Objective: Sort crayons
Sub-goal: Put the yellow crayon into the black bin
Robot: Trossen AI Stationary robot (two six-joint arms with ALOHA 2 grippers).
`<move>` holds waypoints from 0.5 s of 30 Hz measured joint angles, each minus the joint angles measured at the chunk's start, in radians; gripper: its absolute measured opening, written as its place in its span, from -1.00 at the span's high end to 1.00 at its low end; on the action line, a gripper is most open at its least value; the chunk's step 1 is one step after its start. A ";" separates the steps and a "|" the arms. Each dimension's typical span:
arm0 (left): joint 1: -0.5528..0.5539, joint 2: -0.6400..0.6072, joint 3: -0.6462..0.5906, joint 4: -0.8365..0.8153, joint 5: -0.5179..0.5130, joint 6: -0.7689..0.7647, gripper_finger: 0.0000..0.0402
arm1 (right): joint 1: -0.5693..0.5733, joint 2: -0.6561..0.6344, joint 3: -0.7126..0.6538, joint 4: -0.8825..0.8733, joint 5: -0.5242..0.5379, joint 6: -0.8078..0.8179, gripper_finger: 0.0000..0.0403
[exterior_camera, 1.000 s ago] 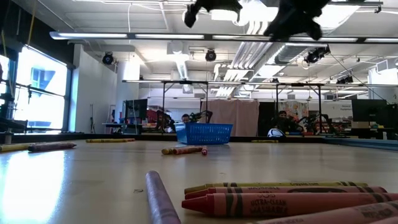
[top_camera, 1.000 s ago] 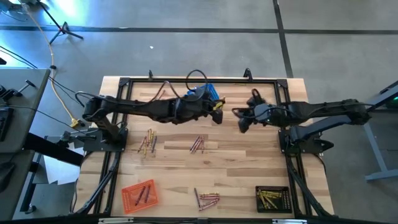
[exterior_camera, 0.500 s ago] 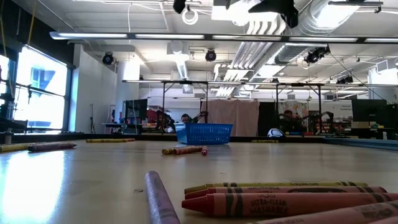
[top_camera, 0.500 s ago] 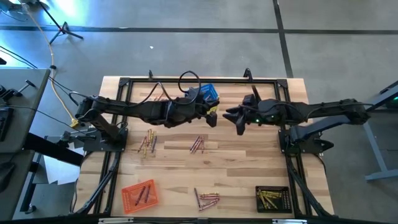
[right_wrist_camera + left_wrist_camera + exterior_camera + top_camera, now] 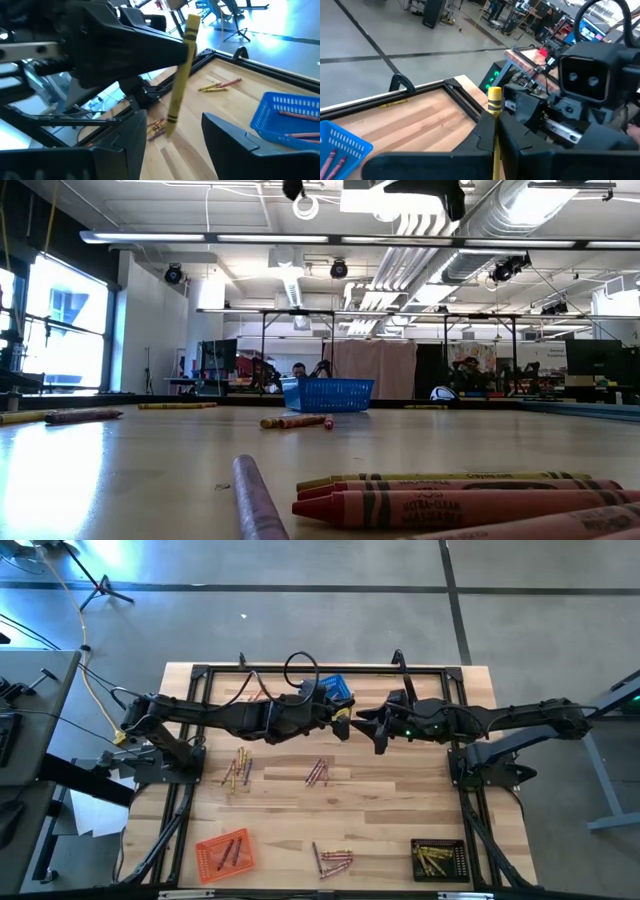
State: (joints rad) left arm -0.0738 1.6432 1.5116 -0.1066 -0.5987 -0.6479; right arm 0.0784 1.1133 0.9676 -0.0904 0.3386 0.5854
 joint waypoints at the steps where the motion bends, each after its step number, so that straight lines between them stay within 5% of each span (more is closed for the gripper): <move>1: 0.000 0.000 0.000 0.001 0.007 -0.002 1.00 | 0.000 0.000 0.000 -0.002 0.002 -0.001 0.12; 15: -0.005 0.000 0.000 0.047 0.047 -0.004 1.00 | 0.000 0.000 0.000 0.030 0.006 -0.010 0.12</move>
State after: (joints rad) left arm -0.0792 1.6432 1.5116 -0.0601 -0.5522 -0.6521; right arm 0.0784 1.1137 0.9673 -0.0608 0.3443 0.5752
